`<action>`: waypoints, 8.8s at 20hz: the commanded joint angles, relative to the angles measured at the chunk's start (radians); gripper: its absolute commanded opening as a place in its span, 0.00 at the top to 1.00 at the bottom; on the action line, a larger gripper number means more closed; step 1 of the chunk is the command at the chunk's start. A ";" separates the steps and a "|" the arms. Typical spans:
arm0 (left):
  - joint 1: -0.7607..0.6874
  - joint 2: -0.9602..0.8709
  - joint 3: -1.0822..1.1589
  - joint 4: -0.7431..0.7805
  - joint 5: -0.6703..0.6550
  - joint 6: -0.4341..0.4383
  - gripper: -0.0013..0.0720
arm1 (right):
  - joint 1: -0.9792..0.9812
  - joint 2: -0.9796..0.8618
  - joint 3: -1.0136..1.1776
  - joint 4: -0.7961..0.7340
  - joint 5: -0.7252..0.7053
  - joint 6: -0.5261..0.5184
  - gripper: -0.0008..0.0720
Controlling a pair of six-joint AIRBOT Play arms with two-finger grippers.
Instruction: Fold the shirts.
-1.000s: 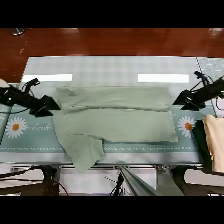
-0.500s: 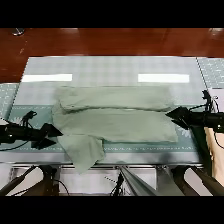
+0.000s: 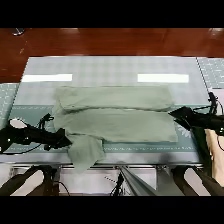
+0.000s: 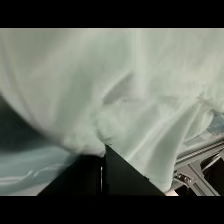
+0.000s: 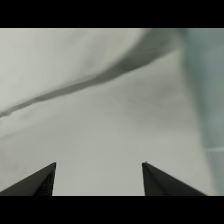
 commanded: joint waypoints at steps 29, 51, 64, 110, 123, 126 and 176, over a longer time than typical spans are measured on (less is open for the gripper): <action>0.018 0.002 0.074 -0.202 0.002 0.129 0.94 | -0.015 -0.193 0.024 -0.037 0.129 -0.032 0.95; 0.016 -0.597 0.908 -0.381 0.018 0.023 0.94 | 0.222 -0.695 0.713 0.032 -0.022 0.088 0.95; 0.285 -0.572 0.980 -0.278 -0.328 0.080 0.02 | 0.040 -0.758 0.844 -0.071 0.149 0.107 0.12; -1.074 -0.942 1.400 -0.247 0.230 -0.183 0.94 | 0.294 0.149 0.462 -0.168 0.277 0.170 0.95; -0.255 -0.201 1.157 0.499 -0.093 -0.288 0.94 | 0.927 -0.252 0.715 -0.143 -0.085 0.312 0.95; -0.188 0.082 0.919 0.466 0.006 -0.288 0.94 | 1.034 -0.504 0.898 -0.101 -0.135 0.305 0.95; -0.269 0.505 0.150 0.093 0.296 -0.284 0.94 | 0.808 -0.595 0.272 0.354 -0.332 0.014 0.23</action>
